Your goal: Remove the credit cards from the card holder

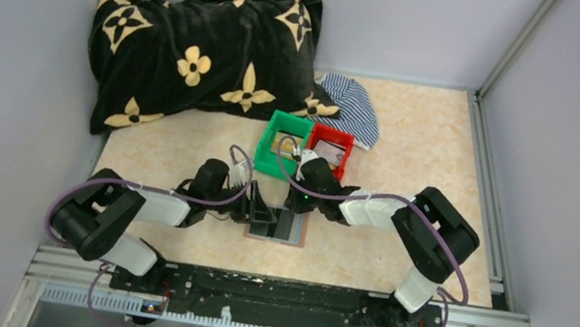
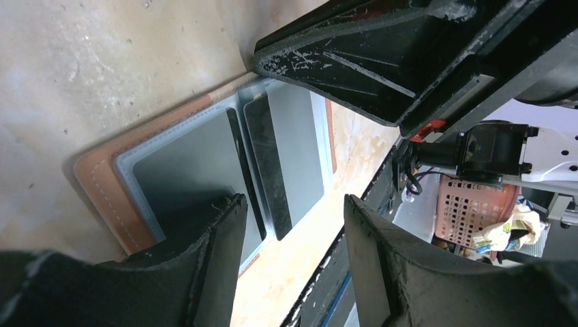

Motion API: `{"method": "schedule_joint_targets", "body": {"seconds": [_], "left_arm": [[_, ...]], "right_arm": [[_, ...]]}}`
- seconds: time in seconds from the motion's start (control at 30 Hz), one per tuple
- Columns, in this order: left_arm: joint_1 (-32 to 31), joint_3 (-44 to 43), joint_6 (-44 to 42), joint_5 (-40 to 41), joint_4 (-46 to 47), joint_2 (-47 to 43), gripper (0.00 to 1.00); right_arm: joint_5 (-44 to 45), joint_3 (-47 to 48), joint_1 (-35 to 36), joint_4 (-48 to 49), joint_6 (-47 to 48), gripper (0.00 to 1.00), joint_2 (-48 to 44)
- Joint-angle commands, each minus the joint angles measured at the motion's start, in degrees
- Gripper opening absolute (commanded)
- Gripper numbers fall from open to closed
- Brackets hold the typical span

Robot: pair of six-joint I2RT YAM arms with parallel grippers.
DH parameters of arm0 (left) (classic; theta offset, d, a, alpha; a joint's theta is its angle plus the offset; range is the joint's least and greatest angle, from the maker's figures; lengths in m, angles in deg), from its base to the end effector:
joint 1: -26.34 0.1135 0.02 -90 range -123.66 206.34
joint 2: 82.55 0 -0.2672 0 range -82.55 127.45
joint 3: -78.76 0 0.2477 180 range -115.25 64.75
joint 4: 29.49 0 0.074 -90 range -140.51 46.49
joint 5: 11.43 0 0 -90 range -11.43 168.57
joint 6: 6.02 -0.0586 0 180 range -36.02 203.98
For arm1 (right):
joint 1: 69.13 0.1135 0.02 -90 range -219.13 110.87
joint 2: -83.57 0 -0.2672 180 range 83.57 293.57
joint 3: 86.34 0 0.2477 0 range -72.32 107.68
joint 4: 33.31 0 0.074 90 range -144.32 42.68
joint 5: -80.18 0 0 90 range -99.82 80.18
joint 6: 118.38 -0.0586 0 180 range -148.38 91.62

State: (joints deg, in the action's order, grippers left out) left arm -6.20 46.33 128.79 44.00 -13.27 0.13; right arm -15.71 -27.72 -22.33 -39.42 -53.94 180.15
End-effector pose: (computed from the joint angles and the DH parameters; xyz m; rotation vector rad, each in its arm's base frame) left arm 0.1892 -0.1602 0.1197 0.1366 2.4035 -1.3657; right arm 0.2290 0.2527 0.1346 -0.5055 2.4053 0.7167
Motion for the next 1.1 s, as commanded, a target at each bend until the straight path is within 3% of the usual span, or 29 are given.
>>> {"method": "schedule_joint_targets", "body": {"seconds": [0.0, 0.43, 0.57, 0.97, 1.07], "left_arm": [[-0.3, -1.3, 0.4, -1.2, 4.7, 4.2, 0.61], [-0.9, 1.3, 6.1, -5.2, 16.4, 12.5, 0.57], [-0.9, 2.3, 7.2, -5.6, 19.0, 14.1, 0.43], [-0.9, 5.3, 15.0, -7.7, 36.9, 25.2, 0.19], [-0.9, 5.5, 15.1, -7.3, 37.3, 25.8, 0.02]], "right_arm": [[-0.2, -1.7, 0.3, -2.1, 0.2, 0.00, -1.4], [-0.3, -2.4, 0.3, -1.5, 0.0, 0.00, -1.2], [-0.4, -2.6, 0.3, -1.1, -0.1, 0.00, -1.0], [-0.1, -3.5, 0.3, -1.1, -0.3, 0.00, -1.4], [0.0, -3.6, 0.2, -1.2, -0.3, 0.00, -1.4]]}}
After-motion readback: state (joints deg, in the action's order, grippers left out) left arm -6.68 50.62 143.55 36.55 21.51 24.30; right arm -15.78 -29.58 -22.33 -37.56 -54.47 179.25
